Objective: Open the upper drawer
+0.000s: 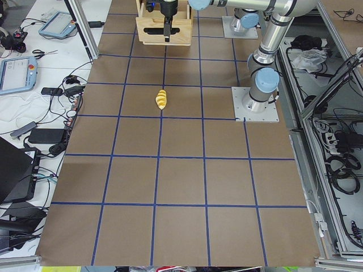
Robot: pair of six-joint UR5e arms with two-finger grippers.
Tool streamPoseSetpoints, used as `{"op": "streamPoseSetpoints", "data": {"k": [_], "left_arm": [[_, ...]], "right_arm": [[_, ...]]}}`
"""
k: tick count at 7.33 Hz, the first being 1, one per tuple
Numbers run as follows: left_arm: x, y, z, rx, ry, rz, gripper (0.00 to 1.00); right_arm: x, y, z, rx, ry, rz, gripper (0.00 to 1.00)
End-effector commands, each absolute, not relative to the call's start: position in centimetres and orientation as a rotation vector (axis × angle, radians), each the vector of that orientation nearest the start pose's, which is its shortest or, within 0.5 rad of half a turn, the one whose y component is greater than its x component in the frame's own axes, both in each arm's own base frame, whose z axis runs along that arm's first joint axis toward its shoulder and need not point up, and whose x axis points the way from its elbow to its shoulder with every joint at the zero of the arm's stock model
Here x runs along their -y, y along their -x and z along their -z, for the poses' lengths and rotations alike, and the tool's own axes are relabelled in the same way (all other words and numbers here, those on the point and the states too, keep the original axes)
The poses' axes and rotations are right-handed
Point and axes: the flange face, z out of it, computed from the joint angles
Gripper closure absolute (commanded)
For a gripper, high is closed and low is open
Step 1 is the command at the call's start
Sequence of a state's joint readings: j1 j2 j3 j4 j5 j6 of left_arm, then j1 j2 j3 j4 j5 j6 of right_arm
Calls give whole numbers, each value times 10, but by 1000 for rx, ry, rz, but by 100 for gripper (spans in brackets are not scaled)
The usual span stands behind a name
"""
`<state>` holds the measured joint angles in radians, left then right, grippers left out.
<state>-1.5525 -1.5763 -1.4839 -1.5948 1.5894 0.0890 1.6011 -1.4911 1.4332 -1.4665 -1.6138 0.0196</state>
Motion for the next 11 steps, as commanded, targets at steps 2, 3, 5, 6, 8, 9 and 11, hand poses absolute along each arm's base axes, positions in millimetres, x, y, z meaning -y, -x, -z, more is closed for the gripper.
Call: {"op": "streamPoseSetpoints", "data": {"k": [2, 3, 5, 6, 8, 9, 11], "left_arm": [[501, 123, -520, -3128, -134, 83, 0], [501, 124, -520, -3128, -137, 81, 0], [501, 124, -520, -3128, -134, 90, 0], [501, 124, -521, -3129, -132, 103, 0], [501, 127, -520, -3129, -129, 100, 0], [501, 127, -520, -3130, -127, 98, 0], [502, 128, -519, -3130, -127, 96, 0]], "right_arm": [[516, -145, -505, -3185, 19, -72, 0], [516, -145, -505, -3185, 19, -72, 0], [516, -145, -505, -3185, 21, -72, 0], [516, -145, -505, -3185, 19, -72, 0], [516, -145, -505, -3185, 21, -72, 0], [516, -145, -505, -3185, 19, -72, 0], [516, -144, -505, -3185, 16, -72, 0]]}}
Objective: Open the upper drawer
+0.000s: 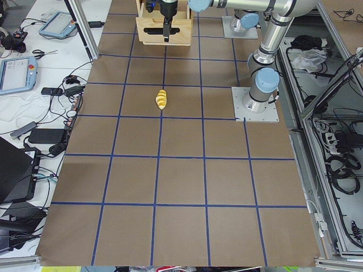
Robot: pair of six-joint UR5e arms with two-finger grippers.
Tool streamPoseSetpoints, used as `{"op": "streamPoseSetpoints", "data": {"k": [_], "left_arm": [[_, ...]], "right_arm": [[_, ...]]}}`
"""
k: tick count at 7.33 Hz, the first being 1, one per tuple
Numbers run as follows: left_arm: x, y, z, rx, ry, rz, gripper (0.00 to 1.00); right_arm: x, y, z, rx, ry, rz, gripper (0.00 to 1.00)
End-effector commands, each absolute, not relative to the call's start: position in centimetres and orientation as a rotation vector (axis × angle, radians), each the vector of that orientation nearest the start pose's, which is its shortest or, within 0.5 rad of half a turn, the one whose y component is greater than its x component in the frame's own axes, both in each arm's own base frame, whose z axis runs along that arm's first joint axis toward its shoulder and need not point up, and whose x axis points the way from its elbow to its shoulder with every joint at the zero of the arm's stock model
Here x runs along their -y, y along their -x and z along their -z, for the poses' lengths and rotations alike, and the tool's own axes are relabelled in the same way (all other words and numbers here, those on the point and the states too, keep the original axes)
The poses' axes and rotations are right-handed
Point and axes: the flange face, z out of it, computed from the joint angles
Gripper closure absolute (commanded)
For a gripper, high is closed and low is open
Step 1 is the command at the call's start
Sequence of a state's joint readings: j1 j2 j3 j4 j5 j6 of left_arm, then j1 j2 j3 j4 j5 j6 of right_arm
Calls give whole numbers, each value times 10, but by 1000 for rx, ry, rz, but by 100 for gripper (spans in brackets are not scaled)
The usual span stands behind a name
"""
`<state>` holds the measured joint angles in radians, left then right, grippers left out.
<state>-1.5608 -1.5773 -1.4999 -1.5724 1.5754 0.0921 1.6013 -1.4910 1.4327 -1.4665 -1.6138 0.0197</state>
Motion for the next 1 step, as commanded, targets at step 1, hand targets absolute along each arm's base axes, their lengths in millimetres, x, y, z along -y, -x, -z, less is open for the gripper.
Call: {"op": "streamPoseSetpoints", "data": {"k": [1], "left_arm": [[502, 128, -519, -3130, -127, 96, 0]], "right_arm": [[516, -145, -505, -3185, 19, -72, 0]]}}
